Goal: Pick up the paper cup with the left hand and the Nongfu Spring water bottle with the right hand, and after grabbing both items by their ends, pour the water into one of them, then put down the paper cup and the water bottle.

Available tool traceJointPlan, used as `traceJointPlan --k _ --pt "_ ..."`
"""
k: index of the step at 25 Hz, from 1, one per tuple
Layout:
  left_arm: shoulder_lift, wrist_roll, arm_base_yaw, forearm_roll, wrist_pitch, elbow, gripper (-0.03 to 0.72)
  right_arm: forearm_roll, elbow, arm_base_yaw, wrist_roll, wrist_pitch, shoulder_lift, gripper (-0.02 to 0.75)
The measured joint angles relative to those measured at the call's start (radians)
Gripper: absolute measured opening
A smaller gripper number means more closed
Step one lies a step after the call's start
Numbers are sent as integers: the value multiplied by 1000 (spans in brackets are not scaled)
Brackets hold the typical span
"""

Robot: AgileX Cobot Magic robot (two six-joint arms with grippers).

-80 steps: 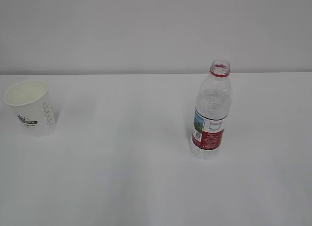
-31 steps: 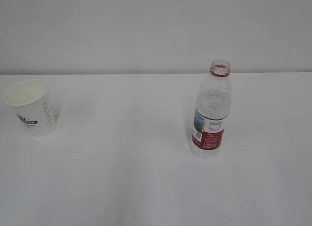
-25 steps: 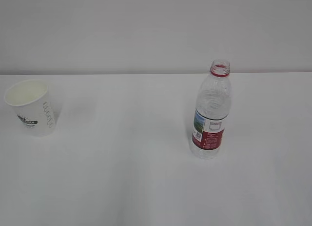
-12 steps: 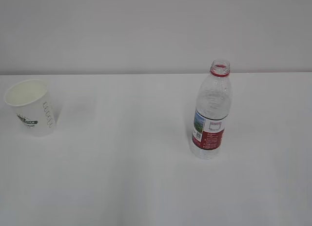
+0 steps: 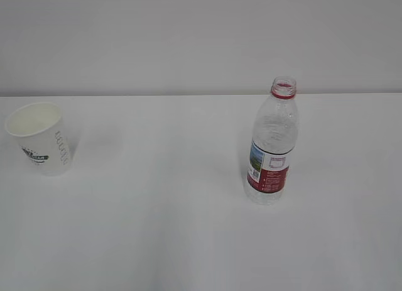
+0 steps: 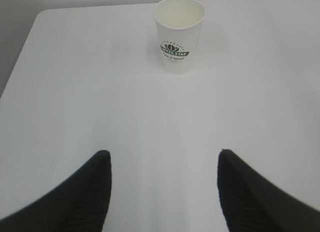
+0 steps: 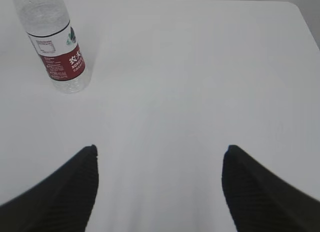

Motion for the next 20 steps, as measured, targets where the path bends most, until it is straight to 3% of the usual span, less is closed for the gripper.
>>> traceJointPlan --k 9,20 --pt "0 0 0 0 -24 -7 479 0 -10 0 0 -19 0 582" --pt "0 0 0 4 -293 -22 468 -17 -19 0 0 -191 0 582"
